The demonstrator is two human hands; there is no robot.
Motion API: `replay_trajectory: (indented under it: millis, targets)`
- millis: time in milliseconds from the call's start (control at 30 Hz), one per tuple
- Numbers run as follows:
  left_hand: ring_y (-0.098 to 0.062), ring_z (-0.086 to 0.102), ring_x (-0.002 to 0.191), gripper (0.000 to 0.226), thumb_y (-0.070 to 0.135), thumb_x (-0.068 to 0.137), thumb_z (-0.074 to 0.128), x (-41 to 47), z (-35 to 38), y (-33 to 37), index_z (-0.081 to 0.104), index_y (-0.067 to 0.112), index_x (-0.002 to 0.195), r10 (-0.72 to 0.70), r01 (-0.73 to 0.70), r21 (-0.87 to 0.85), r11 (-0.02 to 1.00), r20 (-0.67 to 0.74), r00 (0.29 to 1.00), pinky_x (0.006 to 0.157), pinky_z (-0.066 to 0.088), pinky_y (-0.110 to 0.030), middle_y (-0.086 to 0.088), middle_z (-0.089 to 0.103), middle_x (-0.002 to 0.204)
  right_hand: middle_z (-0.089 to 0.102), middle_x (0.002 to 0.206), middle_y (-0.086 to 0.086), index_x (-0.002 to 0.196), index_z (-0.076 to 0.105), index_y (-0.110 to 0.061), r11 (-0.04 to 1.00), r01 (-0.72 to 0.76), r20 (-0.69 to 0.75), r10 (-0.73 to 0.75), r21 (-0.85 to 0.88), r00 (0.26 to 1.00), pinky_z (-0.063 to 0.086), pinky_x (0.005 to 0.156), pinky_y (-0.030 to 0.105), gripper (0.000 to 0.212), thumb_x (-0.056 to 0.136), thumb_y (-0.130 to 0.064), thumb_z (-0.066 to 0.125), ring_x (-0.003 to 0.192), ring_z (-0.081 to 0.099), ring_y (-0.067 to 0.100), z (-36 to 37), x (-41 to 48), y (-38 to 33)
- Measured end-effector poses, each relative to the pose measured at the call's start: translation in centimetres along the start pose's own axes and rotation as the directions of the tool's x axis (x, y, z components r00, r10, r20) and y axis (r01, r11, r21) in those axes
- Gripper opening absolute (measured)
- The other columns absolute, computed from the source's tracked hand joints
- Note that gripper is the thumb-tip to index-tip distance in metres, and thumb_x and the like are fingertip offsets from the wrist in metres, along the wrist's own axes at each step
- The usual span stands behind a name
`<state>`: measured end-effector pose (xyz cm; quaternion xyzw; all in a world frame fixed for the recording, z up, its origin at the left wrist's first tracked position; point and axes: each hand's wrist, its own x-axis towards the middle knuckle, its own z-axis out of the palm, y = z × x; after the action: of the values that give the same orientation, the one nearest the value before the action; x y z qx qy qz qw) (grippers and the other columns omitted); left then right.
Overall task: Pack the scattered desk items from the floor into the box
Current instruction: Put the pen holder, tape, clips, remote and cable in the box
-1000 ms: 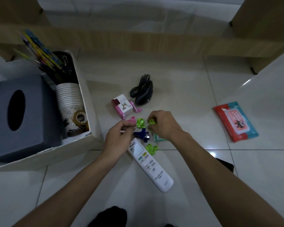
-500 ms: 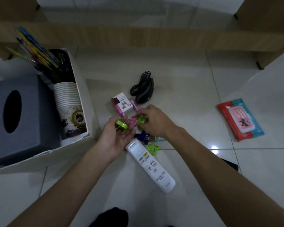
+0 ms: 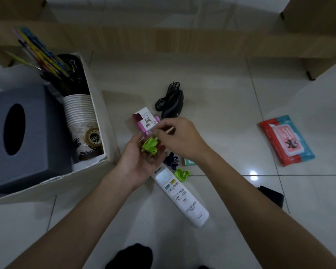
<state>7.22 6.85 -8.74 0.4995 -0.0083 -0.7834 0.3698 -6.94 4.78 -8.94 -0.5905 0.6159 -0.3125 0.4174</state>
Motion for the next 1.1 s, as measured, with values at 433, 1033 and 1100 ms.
replay_trajectory:
  millis: [433, 1033, 1100]
  targets:
    - [-0.017, 0.060, 0.071, 0.028, 0.035, 0.102, 0.049, 0.0, -1.6, -0.4, 0.065, 0.014, 0.093, 0.065, -0.063, 0.015, 0.998, -0.175, 0.982, 0.075, 0.054, -0.032, -0.006, 0.064, 0.082, 0.065, 0.098, -0.006, 0.098, 0.071, -0.023, 0.960, -0.019, 0.093, 0.047, -0.280, 0.995, 0.047, 0.064, 0.016, 0.026, 0.077, -0.034, 0.081, 0.082, 0.062, 0.007, 1.4, 0.6, 1.5]
    - [-0.013, 0.058, 0.057, 0.033, 0.043, 0.087, 0.070, -3.3, -1.6, -3.4, 0.061, 0.013, 0.079, -0.152, 0.152, 0.026, 0.988, -0.022, 0.988, 0.046, 0.056, -0.023, -0.006, 0.061, 0.072, 0.065, 0.105, -0.005, 0.113, 0.061, -0.027, 0.833, 0.065, 0.234, 0.079, -0.549, 0.969, 0.051, 0.075, 0.033, 0.035, 0.082, -0.031, 0.075, 0.090, 0.060, 0.016, -2.0, -8.2, 3.8]
    - [-0.012, 0.059, 0.055, 0.030, 0.044, 0.088, 0.068, -3.5, -1.5, -3.5, 0.063, 0.014, 0.086, -0.151, 0.152, 0.034, 0.988, -0.023, 0.988, 0.045, 0.056, -0.023, -0.006, 0.063, 0.072, 0.066, 0.103, -0.005, 0.112, 0.056, -0.027, 0.827, 0.065, 0.211, 0.066, -0.558, 0.975, 0.050, 0.071, 0.032, 0.034, 0.083, -0.030, 0.073, 0.089, 0.062, 0.018, -1.7, -8.4, 4.0]
